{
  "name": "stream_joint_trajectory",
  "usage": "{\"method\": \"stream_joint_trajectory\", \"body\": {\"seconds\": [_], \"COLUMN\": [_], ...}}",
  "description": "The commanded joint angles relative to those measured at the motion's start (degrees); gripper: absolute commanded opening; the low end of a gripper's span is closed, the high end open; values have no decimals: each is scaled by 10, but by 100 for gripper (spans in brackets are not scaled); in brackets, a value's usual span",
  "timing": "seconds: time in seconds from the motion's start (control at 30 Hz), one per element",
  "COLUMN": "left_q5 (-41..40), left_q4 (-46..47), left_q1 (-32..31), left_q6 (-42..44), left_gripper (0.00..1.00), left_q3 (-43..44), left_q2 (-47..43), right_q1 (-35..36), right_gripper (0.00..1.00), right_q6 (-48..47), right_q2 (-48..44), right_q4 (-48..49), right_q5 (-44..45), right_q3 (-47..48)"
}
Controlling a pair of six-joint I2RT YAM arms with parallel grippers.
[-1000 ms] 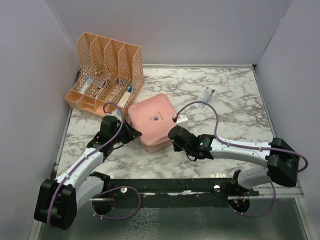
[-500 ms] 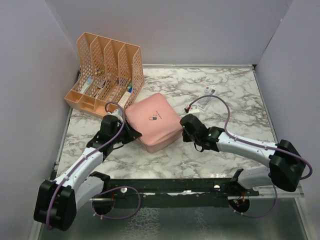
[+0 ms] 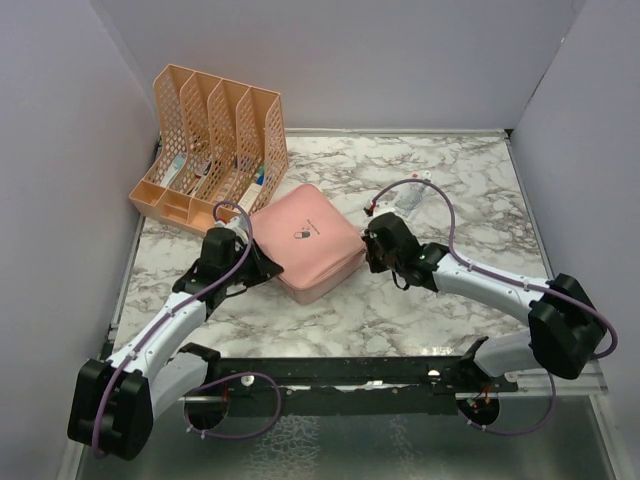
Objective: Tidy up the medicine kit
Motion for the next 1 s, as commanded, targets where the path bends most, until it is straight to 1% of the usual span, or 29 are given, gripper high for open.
{"method": "stream_joint_trajectory", "body": {"seconds": [0.0,0.23,0.47,0.63,0.73,0.87,0.97], "left_q5": [-26,-42,-62,-53,-54,-52,-45], "left_q4": [-49,-58,-71,-55,-52,-53,-58], "left_q1": [6,7,7,8,7,8,8], "left_q6": [64,59,49,27,24,31,43], "left_gripper": [0,0,0,0,0,0,0], "left_q3": [14,15,15,13,16,20,20], "left_q2": [-5,-4,-7,-4,2,6,6], "right_q1": [-47,-66,-67,-67,-69,-79,-88], "right_gripper": [1,1,1,1,1,1,1], "right_q6": [-78,-73,-43,-17,4,35,15], "right_q2": [15,17,30,4,-4,19,35], "right_q4": [9,6,-23,-25,-25,-52,-28], "right_q5": [54,76,165,156,175,208,197], "right_q3": [28,34,57,29,14,34,44]}}
